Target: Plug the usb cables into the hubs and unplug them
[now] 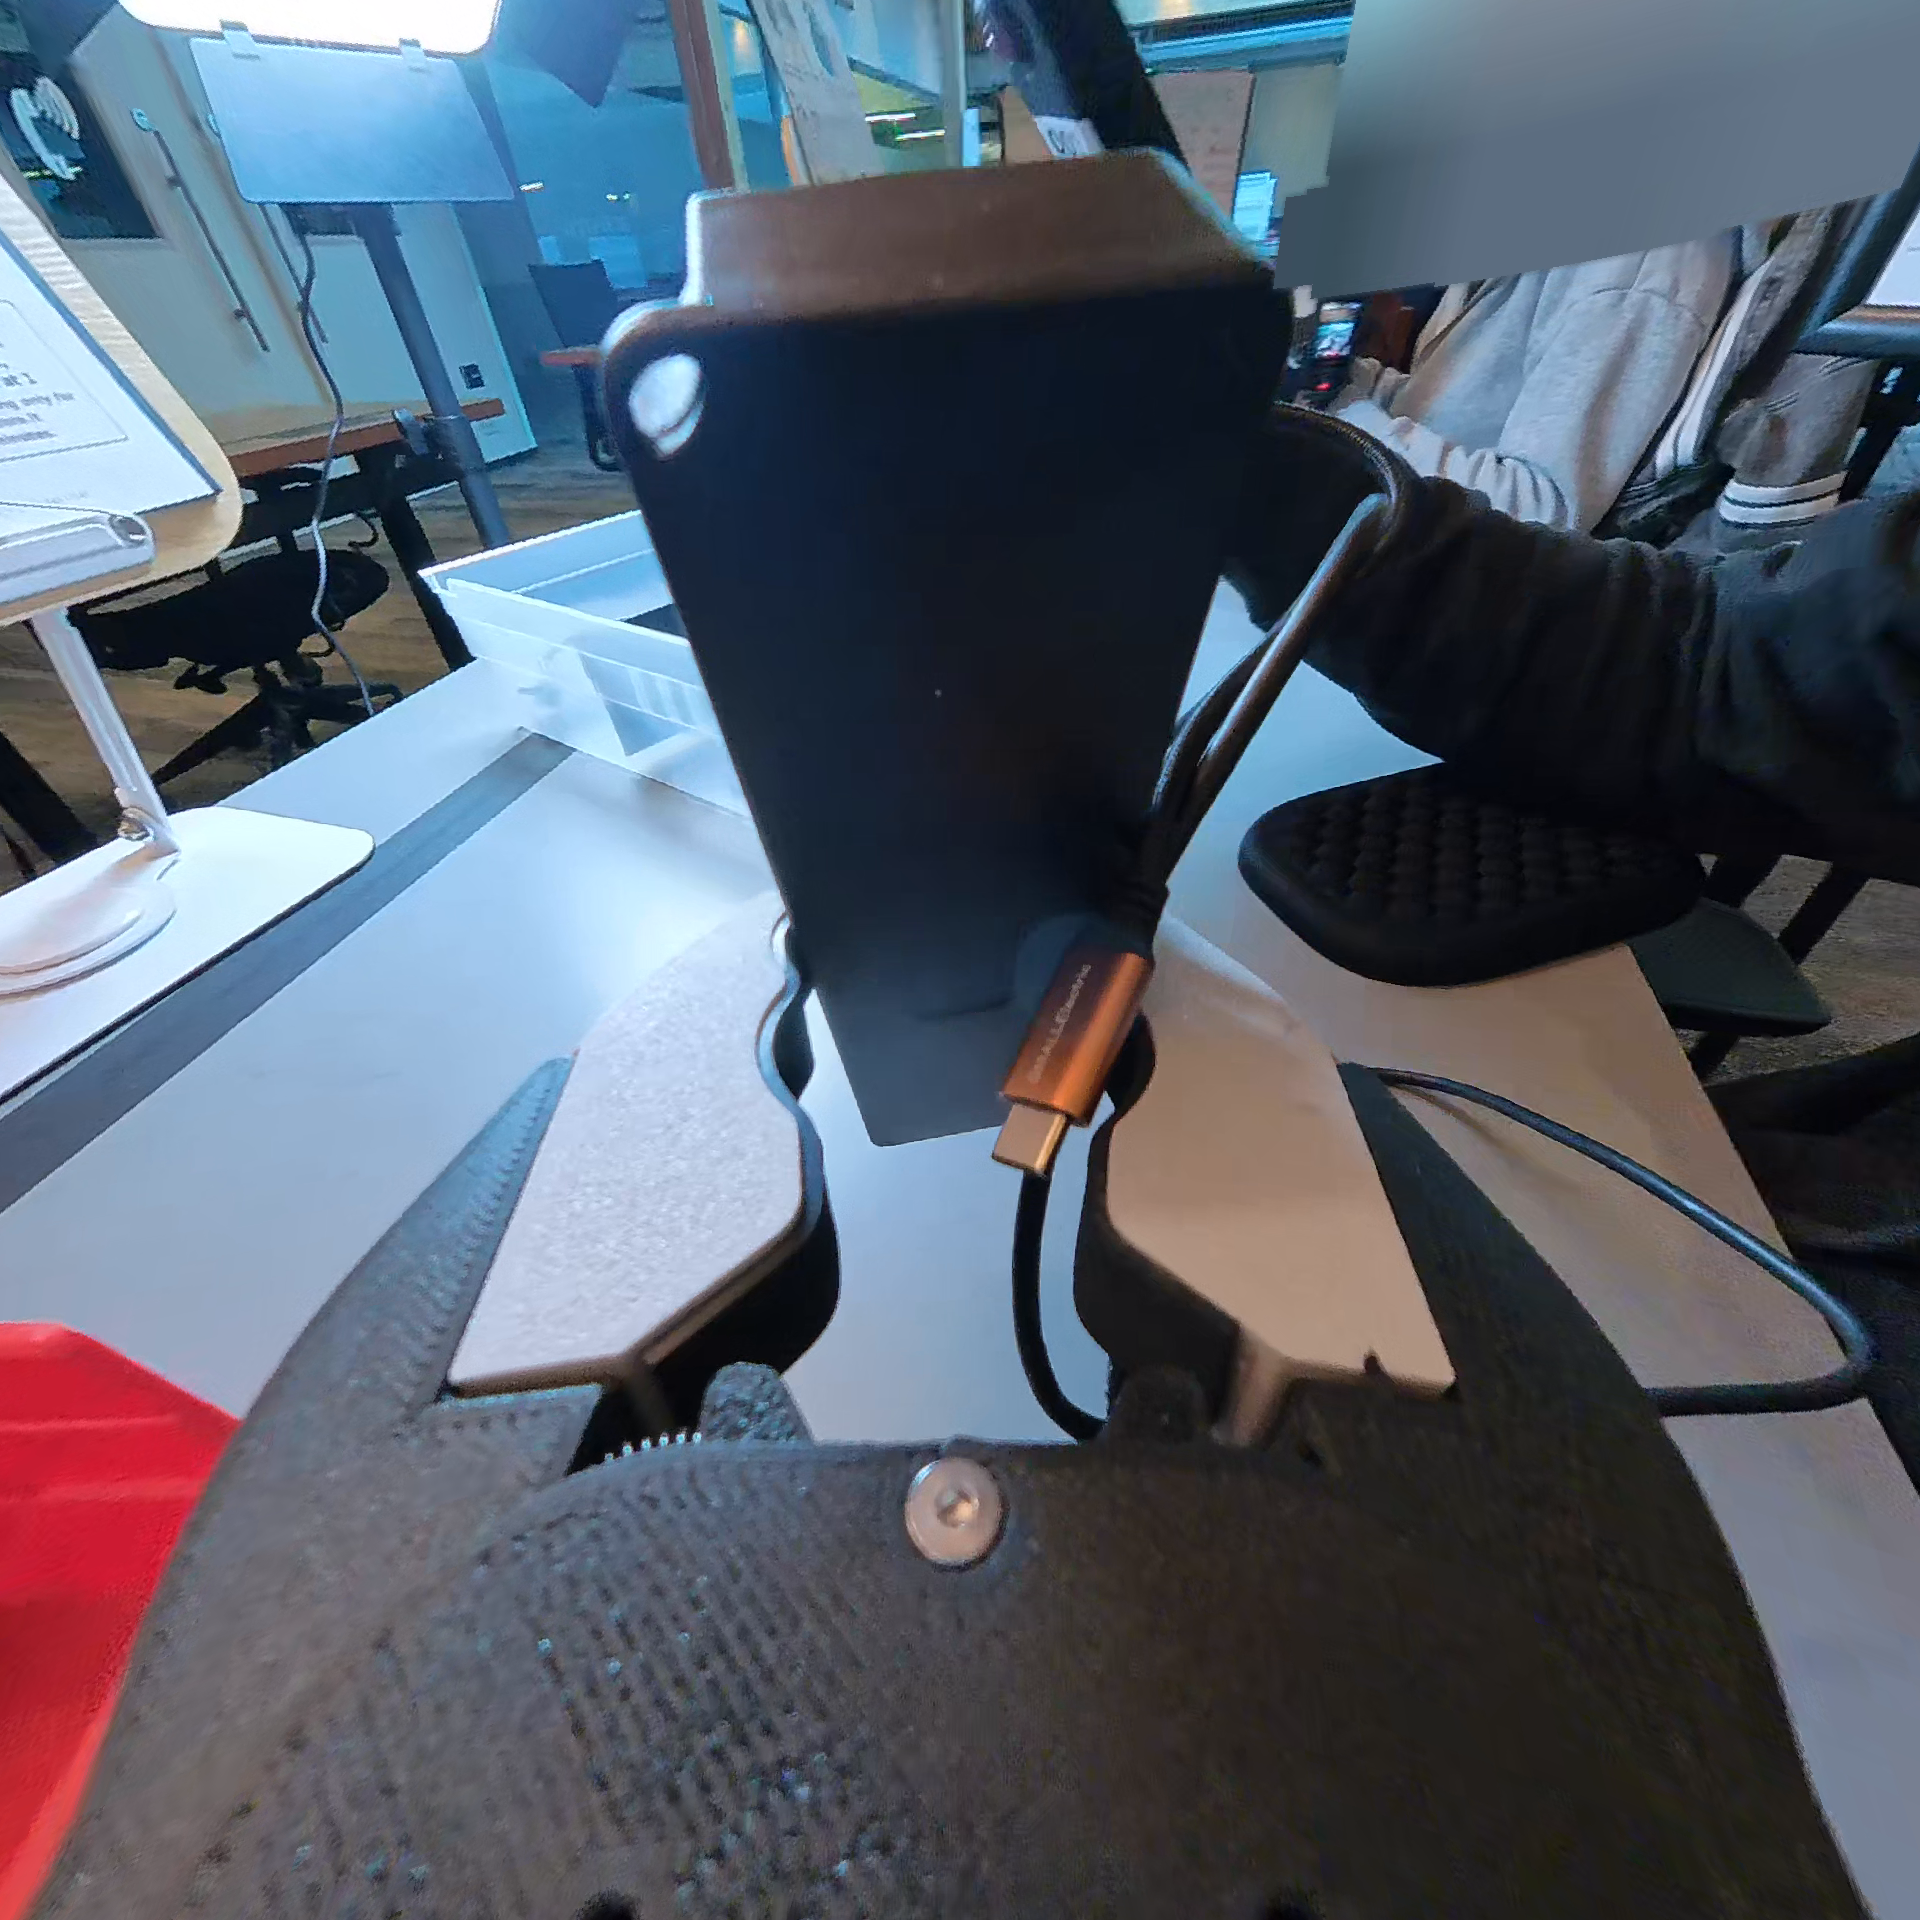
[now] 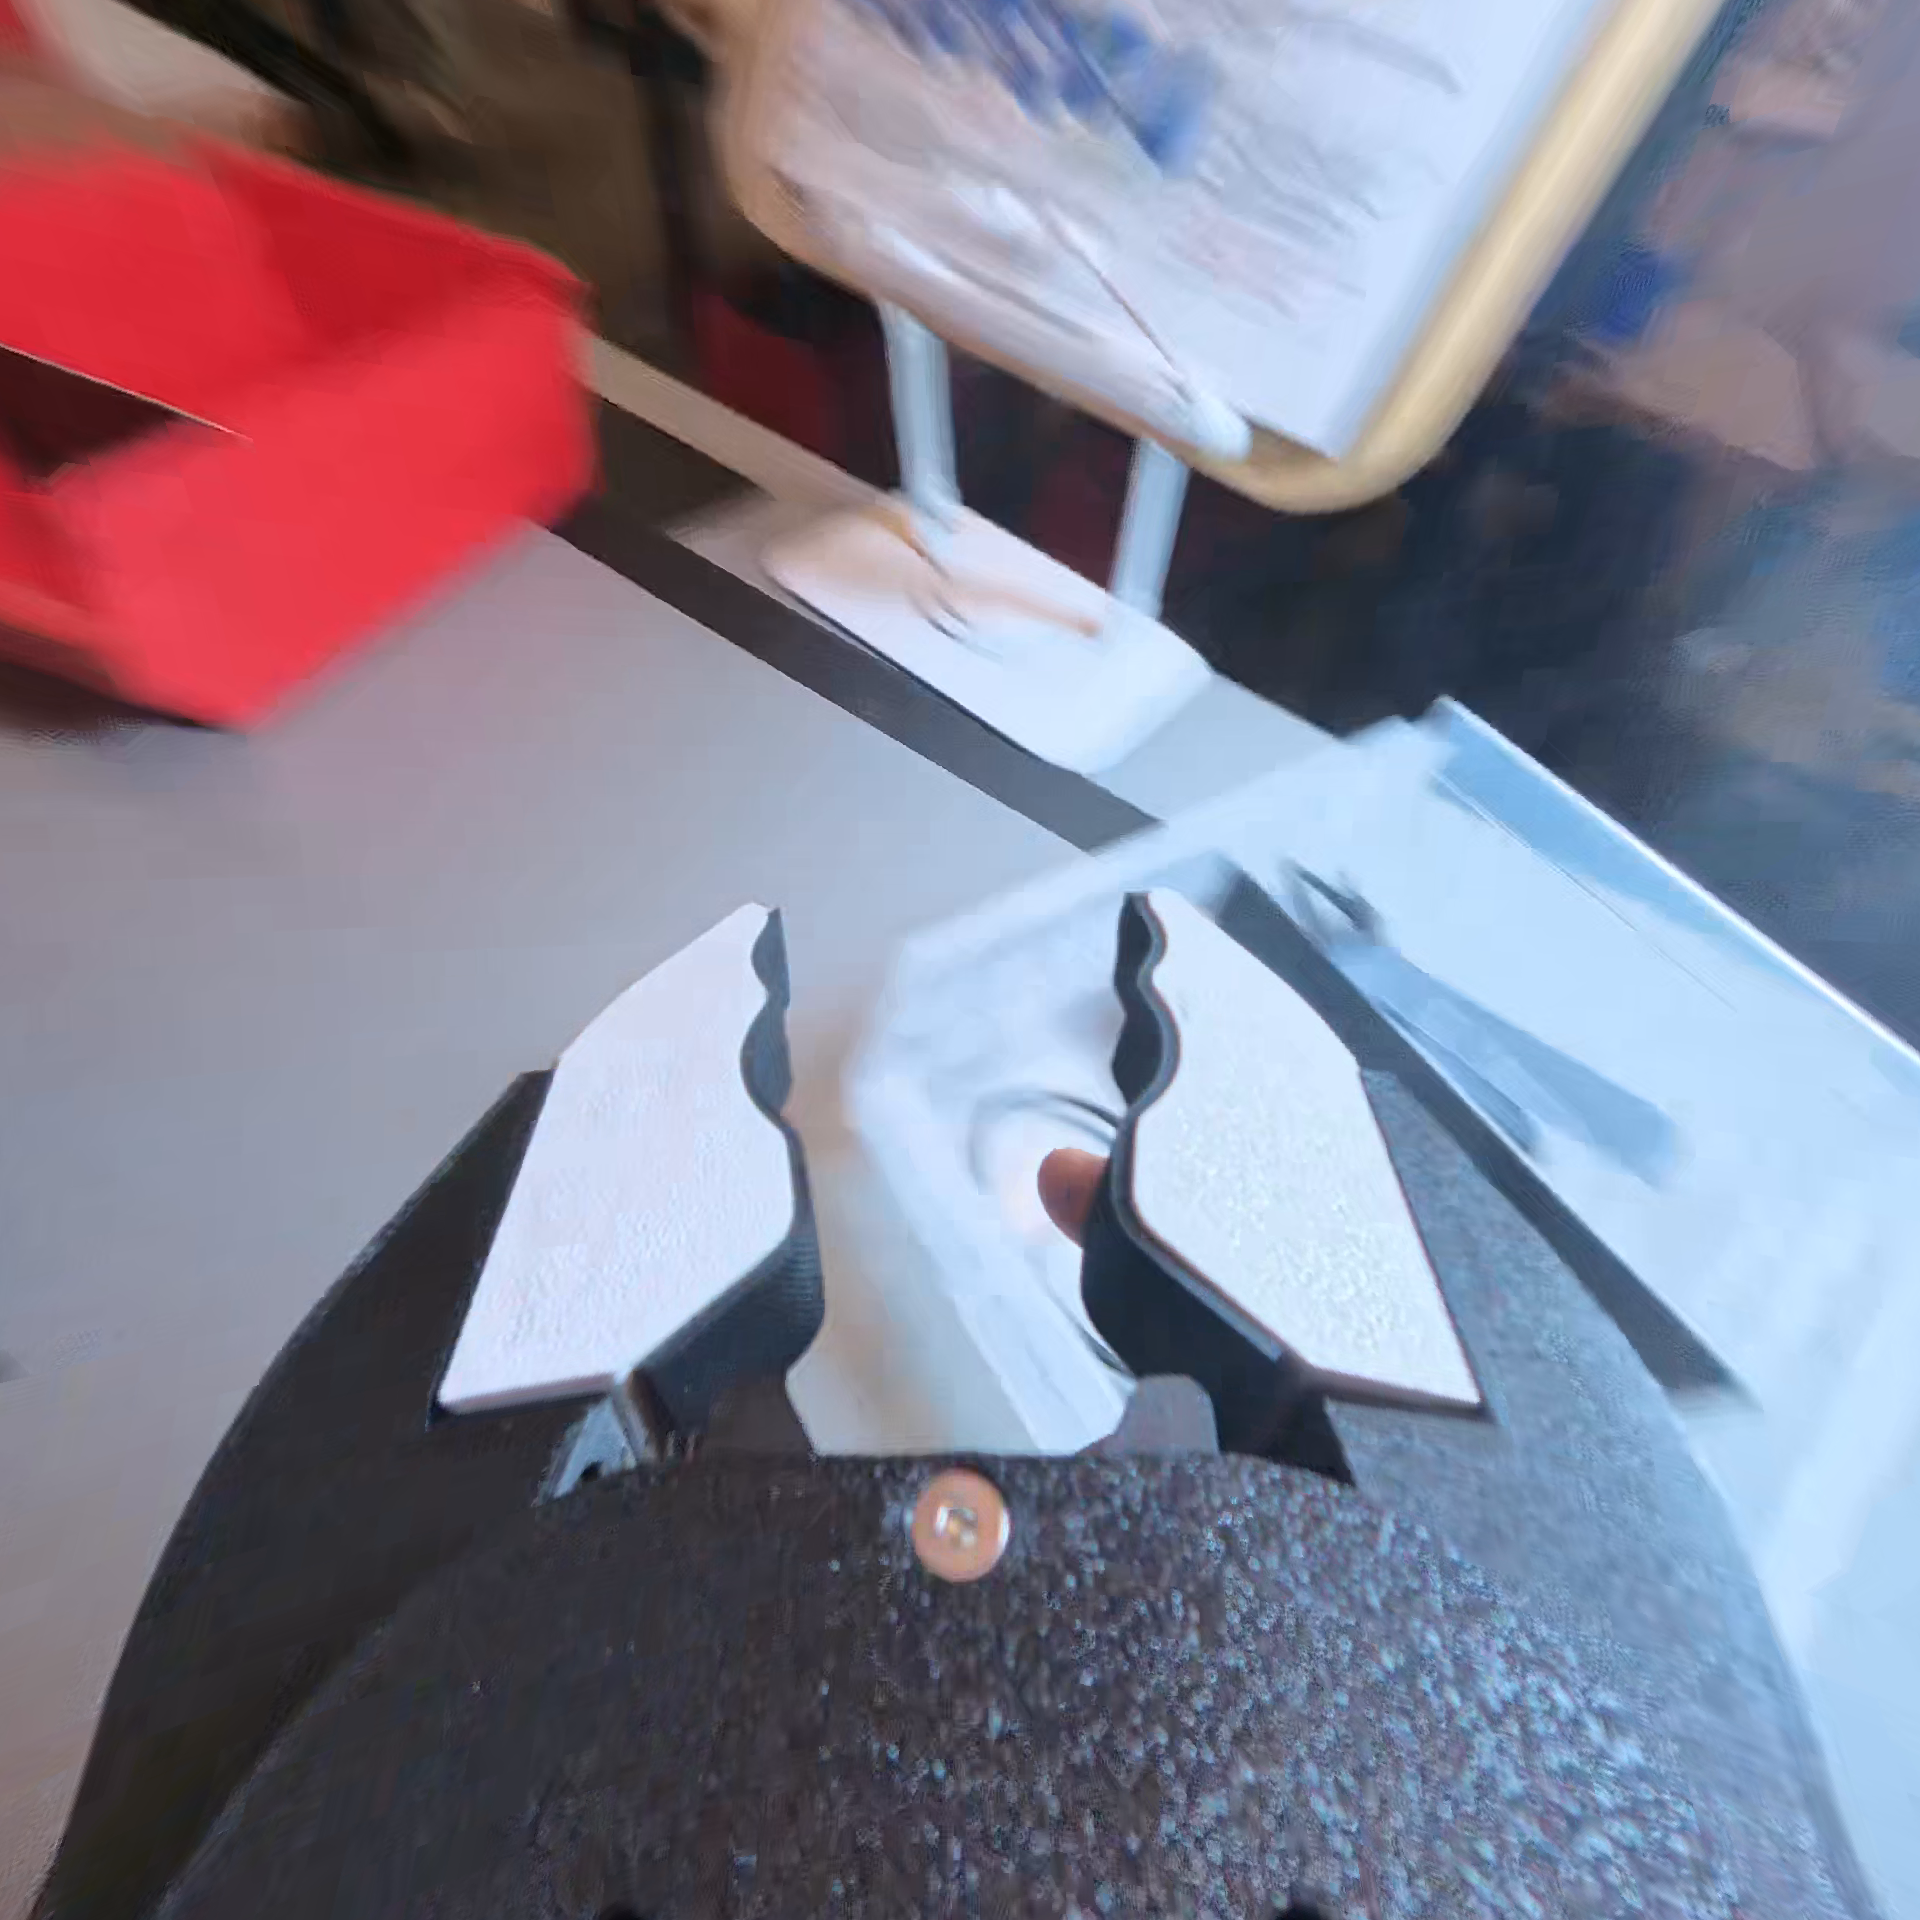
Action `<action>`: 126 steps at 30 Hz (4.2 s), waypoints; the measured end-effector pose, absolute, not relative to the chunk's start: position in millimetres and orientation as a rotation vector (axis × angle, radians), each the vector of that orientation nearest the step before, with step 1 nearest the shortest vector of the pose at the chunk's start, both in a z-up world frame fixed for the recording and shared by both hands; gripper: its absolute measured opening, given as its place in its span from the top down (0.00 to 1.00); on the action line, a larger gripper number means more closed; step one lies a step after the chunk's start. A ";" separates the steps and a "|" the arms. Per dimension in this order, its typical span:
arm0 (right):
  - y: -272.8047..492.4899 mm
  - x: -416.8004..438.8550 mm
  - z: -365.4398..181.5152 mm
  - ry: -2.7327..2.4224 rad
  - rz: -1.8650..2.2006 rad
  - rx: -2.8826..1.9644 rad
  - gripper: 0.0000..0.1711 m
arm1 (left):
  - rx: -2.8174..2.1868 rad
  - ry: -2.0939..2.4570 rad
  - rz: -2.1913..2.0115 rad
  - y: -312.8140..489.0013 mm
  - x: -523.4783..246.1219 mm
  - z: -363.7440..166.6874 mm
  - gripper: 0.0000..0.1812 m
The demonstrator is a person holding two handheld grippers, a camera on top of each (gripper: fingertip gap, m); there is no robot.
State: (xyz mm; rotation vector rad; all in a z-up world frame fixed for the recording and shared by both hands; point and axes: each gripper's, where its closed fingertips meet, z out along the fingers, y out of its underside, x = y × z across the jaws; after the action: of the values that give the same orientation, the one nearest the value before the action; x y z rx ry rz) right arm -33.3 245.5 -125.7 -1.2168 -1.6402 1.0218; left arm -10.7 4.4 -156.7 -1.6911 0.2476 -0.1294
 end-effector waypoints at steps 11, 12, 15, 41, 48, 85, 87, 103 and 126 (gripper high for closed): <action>-15.9 17.6 -134.3 -2.228 1.809 -0.431 0.78 | -1.647 0.369 -0.211 3.0 20.7 -155.5 0.70; -20.3 17.5 -133.9 -2.213 1.825 -0.424 0.84 | -1.647 0.364 -0.216 2.6 20.3 -155.5 0.70; -20.5 18.1 -133.3 -2.207 1.824 -0.413 0.87 | -1.635 0.360 -0.218 1.7 18.5 -153.6 0.70; 179.1 -9.2 -21.0 -1.451 1.270 -0.776 0.90 | -1.367 0.086 -0.178 -32.7 -34.5 -91.7 0.70; 353.7 -4.0 -32.5 -1.051 0.865 -1.285 0.91 | -1.286 -0.094 -0.201 -54.3 -79.5 -83.5 0.69; 316.8 -12.7 -215.1 -2.370 0.063 -1.169 0.83 | -1.525 0.032 -0.224 -12.2 -39.9 -133.4 0.70; 308.6 -14.7 -237.0 -2.443 0.106 -1.214 0.85 | -1.526 0.035 -0.222 -12.1 -39.1 -133.7 0.70; 25.3 -5.3 -163.1 -2.365 1.409 -0.563 0.63 | -1.437 0.093 -0.446 -10.0 -4.1 -122.7 0.70; 31.0 28.2 -103.5 -2.024 1.632 -0.448 0.98 | -1.564 -0.387 -0.137 -25.4 -106.1 -146.6 0.70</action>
State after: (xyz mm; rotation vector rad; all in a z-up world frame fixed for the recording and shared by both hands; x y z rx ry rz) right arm 28.2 31.0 -103.5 -0.4476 -2.0237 1.6325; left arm -106.1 -25.4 -146.6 -1.5638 -0.3875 -0.1367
